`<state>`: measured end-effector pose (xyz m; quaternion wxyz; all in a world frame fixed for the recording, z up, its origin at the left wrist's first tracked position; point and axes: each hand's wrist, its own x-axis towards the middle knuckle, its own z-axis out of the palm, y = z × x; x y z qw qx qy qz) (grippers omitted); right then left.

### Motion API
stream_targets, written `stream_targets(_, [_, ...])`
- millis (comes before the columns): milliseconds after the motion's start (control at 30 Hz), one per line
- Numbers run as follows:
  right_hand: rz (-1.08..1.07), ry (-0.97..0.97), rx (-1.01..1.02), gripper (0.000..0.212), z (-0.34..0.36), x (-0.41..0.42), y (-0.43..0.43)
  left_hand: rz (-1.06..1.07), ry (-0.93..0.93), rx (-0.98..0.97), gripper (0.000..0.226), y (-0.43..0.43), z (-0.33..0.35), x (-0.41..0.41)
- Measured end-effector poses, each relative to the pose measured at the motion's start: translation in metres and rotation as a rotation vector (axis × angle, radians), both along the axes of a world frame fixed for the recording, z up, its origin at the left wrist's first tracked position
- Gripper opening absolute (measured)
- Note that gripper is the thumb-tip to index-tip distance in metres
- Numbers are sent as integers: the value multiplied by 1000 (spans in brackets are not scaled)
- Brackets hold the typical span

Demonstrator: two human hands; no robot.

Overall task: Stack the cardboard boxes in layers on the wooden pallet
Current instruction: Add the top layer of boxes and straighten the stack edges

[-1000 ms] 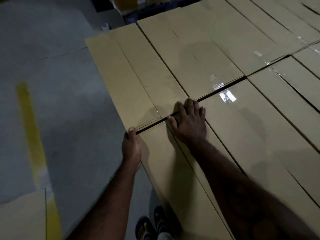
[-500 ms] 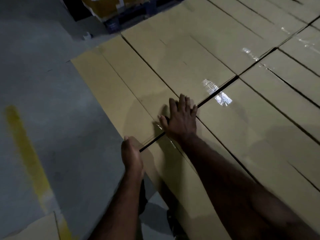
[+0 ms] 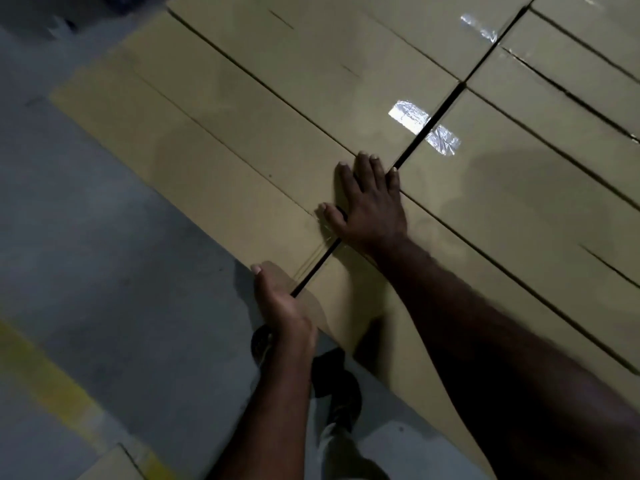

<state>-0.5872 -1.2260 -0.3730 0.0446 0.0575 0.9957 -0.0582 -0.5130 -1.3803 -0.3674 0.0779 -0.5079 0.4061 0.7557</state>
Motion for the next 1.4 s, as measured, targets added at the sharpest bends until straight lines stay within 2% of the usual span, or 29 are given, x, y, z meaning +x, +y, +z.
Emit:
stream_targets(167, [-42, 14, -23, 84, -4, 10, -10, 10, 34, -58, 59, 5, 6, 1])
stream_targets(367, [-49, 3, -76, 89, -3, 8, -4, -17, 53, -92, 63, 6, -2, -2])
stream_targets(600, [-24, -13, -72, 88, -1, 12, -5, -99, -11, -122, 63, -4, 7, -1])
stream_targets(667, [-25, -23, -86, 87, 5, 11, -7, -155, -23, -251, 61, -16, 11, -11])
stream_targets(800, [-21, -3, -145, 76, 22, 0, -20, -398, 41, -792, 63, -46, 30, -45])
stream_targets(867, [-2, -5, -158, 73, 29, -11, -35, -530, 136, -981, 60, -60, 40, -74])
stream_targets(1033, [25, -46, -156, 73, 20, -36, -66, -794, 239, -1152, 50, -93, 58, -174])
stream_targets(1233, [-101, 33, -82, 73, 10, -100, -82, -998, 325, -1379, 49, -123, 56, -323])
stream_targets(1400, [-186, 22, -87, 77, 5, -168, -91, -1177, 380, -1473, 51, -125, 38, -440])
